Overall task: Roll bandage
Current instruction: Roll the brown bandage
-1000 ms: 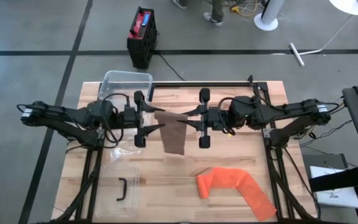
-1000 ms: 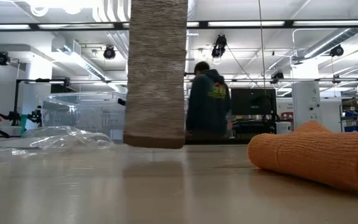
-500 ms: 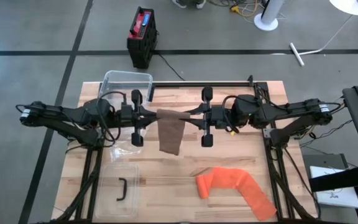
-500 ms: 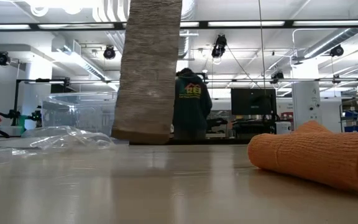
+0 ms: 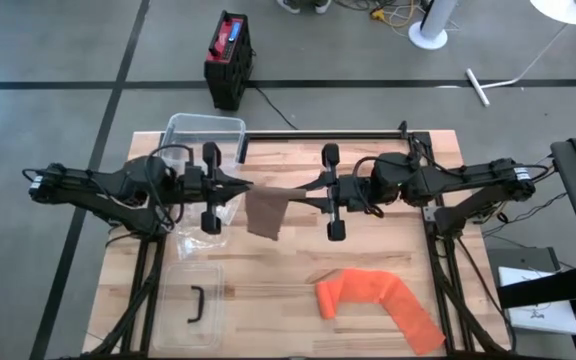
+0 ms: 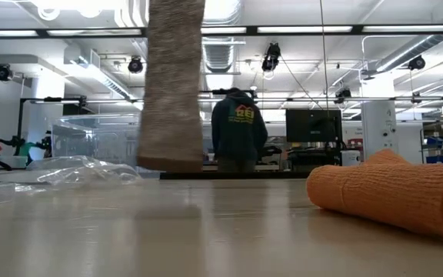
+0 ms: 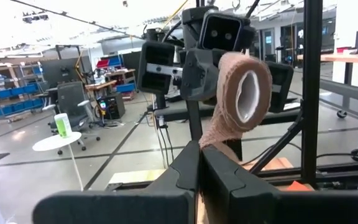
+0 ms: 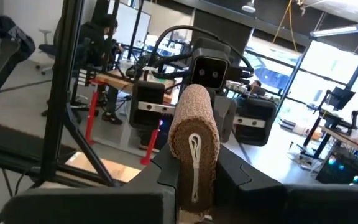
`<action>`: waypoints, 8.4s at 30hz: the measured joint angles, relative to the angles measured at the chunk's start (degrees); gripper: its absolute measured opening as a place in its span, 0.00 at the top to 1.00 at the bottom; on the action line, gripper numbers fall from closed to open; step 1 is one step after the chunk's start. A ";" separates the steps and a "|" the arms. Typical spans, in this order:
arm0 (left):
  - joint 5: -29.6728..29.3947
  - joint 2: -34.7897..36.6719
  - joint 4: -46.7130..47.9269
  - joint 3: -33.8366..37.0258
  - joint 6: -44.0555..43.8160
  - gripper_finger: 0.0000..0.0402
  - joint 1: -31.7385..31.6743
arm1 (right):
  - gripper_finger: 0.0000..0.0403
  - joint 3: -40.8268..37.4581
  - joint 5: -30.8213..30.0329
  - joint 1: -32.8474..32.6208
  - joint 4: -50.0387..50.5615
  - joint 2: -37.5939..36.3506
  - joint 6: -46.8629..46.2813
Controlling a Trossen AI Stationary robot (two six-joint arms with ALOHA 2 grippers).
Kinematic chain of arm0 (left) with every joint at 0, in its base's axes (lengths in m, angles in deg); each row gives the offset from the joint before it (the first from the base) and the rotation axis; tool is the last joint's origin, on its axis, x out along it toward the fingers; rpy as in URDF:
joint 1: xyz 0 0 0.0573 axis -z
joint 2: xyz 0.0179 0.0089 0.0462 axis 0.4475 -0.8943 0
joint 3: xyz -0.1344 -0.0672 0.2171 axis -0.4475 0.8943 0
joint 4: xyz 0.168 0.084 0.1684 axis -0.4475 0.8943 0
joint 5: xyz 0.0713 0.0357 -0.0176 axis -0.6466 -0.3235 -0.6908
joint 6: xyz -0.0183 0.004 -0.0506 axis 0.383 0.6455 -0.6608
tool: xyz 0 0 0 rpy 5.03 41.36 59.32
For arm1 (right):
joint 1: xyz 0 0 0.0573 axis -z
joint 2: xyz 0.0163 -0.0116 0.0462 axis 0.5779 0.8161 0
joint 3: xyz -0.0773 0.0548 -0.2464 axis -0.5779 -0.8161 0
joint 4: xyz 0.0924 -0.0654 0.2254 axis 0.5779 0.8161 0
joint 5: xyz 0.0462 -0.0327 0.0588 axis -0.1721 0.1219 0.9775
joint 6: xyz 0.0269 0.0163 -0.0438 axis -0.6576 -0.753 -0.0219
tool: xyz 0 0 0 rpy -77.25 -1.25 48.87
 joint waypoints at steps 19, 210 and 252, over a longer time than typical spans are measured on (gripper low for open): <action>0.42 -2.83 0.95 0.35 -0.18 1.00 0.02 | 0.90 0.00 -0.03 0.00 -1.70 0.12 0.93; 10.95 -4.83 -2.24 -0.96 -47.12 0.44 -0.17 | 0.90 0.13 10.42 3.28 10.27 -0.19 89.47; 11.37 -3.10 1.92 -0.81 -37.67 0.90 -0.17 | 0.62 0.13 9.29 4.13 12.92 -0.21 54.03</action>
